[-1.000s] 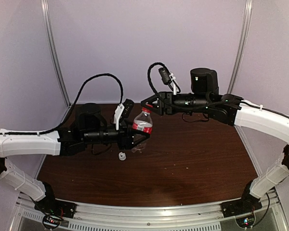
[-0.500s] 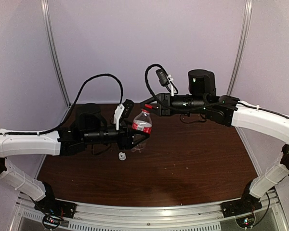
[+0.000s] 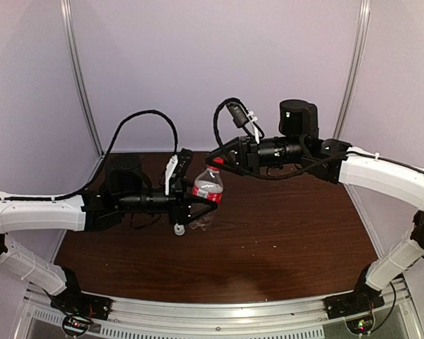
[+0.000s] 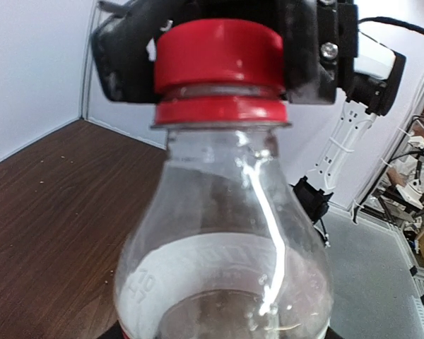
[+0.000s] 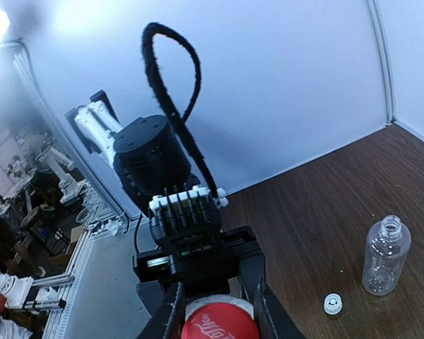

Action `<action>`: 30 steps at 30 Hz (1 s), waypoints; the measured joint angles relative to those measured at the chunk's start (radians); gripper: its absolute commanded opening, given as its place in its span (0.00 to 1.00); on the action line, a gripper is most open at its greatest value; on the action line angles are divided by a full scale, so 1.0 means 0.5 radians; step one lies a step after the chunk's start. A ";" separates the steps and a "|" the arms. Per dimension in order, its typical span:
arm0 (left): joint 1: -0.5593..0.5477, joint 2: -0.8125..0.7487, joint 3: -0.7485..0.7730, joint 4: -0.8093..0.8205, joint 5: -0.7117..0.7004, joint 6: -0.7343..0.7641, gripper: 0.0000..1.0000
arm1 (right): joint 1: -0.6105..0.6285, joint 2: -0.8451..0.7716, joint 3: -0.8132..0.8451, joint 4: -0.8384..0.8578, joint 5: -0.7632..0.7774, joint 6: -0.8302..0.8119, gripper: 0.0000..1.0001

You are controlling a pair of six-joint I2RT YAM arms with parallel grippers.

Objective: Unscrew the bottle caps

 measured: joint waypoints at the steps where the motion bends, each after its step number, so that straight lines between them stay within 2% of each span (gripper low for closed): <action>1: 0.002 -0.006 -0.017 0.030 0.056 -0.008 0.43 | -0.007 0.005 0.004 0.007 -0.084 -0.040 0.21; 5: 0.005 -0.034 -0.100 0.179 0.269 -0.071 0.44 | -0.019 0.065 0.065 0.013 -0.413 -0.195 0.25; 8: 0.008 -0.049 -0.132 0.269 0.397 -0.124 0.44 | -0.021 0.119 0.131 0.014 -0.619 -0.266 0.32; 14: 0.008 -0.055 -0.138 0.330 0.575 -0.159 0.43 | -0.021 0.169 0.172 0.076 -0.853 -0.310 0.42; 20: 0.005 -0.057 -0.138 0.327 0.609 -0.150 0.43 | -0.014 0.186 0.172 0.063 -0.849 -0.289 0.62; 25: -0.001 -0.072 -0.138 0.308 0.529 -0.101 0.43 | -0.015 0.160 0.151 0.040 -0.707 -0.256 0.77; 30: -0.002 -0.076 -0.133 0.231 0.397 -0.045 0.44 | -0.015 0.039 0.068 0.007 -0.511 -0.208 0.84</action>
